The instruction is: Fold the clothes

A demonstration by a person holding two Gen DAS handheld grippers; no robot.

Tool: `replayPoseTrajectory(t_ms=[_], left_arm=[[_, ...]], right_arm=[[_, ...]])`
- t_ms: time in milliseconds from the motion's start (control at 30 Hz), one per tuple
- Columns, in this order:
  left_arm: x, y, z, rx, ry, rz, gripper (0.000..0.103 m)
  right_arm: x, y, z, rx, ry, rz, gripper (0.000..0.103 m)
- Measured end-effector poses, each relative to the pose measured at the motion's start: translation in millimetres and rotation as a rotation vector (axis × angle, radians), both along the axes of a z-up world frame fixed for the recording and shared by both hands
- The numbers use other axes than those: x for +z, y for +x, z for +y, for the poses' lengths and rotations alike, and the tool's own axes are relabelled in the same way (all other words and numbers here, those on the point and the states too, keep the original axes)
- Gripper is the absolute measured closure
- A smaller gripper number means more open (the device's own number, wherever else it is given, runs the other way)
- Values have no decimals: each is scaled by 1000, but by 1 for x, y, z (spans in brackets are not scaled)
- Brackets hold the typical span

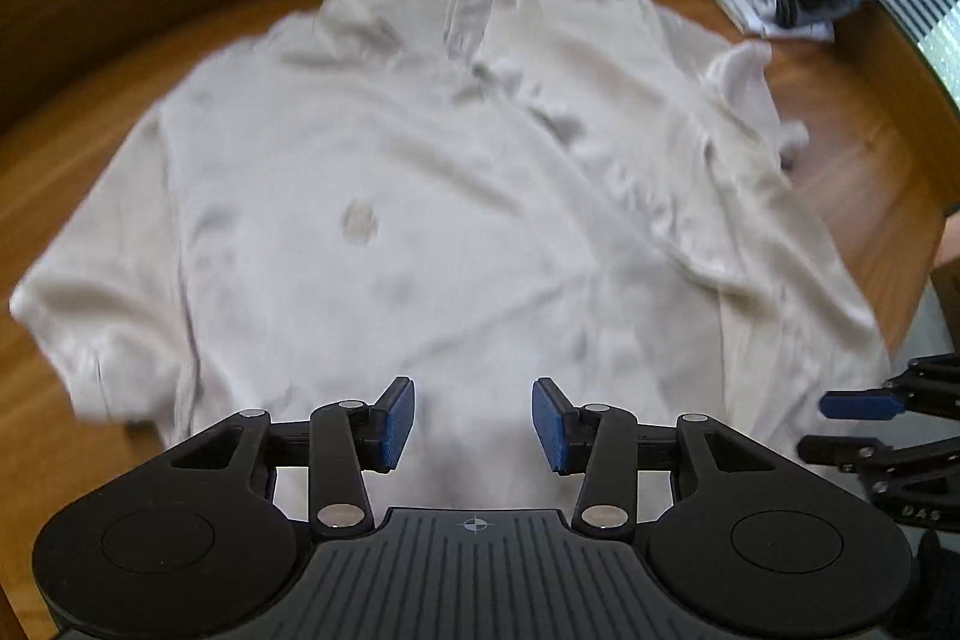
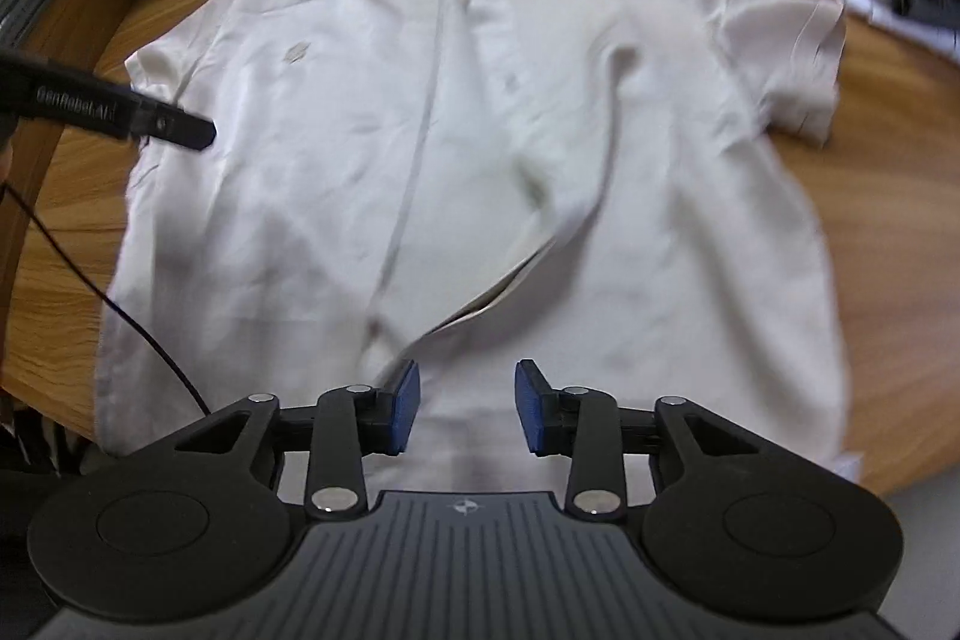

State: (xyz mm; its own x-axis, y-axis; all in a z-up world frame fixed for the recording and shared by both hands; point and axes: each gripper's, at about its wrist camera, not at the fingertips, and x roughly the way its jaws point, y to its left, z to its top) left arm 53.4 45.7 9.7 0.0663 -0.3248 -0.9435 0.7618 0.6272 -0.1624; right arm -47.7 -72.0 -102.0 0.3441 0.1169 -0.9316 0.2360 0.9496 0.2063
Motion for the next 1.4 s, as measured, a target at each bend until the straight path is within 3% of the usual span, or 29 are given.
replayPoseTrajectory(t_ms=[100, 267, 367, 433, 600, 767, 1033, 1167, 1400], left_arm=[[-5, -8, 17, -12, 9, 5, 54], [-8, -14, 42, -23, 15, 2, 50], [-5, -11, 56, -3, 7, 1, 50], [-4, -10, 64, 12, 1, 4, 50], [-2, -2, 75, 56, -9, 3, 51], [-3, 9, 73, 94, -19, 8, 51], [-6, 17, 57, 78, -6, -19, 51], [-9, 20, 56, 94, -3, -29, 51], [-17, 20, 66, 138, 22, -14, 50]], right_arm=[[-10, -3, 22, -55, 39, -16, 59], [-27, 3, 48, -81, -7, -2, 62], [-33, 5, 53, -60, -88, 17, 91], [-30, 2, 53, -54, -88, 12, 101], [-9, -9, 57, 12, -81, -3, 102], [4, -25, 70, 116, -90, 48, 102], [-14, -34, 89, 233, -19, 137, 99], [3, -36, 71, 175, 5, 80, 78], [25, -32, -6, 2, -50, 11, 77]])
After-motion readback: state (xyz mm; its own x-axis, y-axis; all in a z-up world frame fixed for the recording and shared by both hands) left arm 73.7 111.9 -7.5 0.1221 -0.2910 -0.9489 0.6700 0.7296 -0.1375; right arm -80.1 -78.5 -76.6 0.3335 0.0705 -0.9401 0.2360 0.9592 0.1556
